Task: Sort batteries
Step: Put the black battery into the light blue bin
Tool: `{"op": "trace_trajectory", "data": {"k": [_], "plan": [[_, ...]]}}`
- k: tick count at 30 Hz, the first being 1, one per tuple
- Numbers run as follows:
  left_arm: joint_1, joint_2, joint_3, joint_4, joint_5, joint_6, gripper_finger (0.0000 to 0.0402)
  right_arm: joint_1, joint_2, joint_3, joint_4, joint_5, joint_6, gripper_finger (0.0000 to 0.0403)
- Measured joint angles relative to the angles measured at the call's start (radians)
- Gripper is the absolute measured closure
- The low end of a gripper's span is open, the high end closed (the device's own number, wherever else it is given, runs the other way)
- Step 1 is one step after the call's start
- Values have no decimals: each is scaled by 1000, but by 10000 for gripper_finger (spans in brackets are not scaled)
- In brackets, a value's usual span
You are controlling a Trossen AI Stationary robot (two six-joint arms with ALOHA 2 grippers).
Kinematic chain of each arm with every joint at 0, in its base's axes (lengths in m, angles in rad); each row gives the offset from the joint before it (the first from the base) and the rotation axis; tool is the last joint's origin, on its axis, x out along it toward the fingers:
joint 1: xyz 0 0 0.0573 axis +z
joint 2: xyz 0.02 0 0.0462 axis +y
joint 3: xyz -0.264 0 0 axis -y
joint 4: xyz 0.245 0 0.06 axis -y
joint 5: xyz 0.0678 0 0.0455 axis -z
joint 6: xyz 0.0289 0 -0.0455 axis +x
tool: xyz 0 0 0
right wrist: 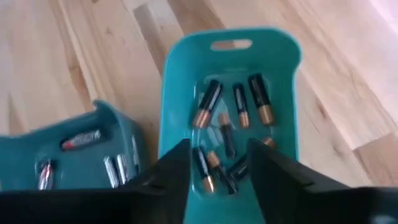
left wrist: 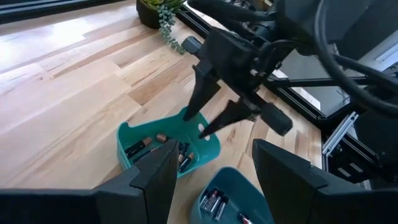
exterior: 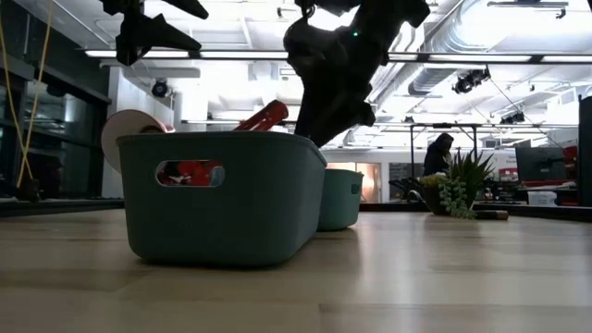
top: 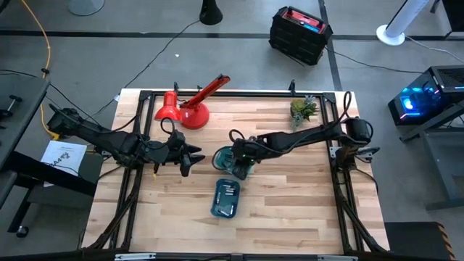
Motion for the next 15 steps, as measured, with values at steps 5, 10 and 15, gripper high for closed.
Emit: {"op": "trace_trajectory", "data": {"k": [5,10,15], "plan": [[0,0,0,0,1,0,204,-10,-63,51,-183,4,-52,205],[0,0,0,-2,3,1,204,-10,-232,6,-445,274,7,205],[0,0,0,-2,3,1,204,-57,-483,-264,-625,344,216,206]]}}
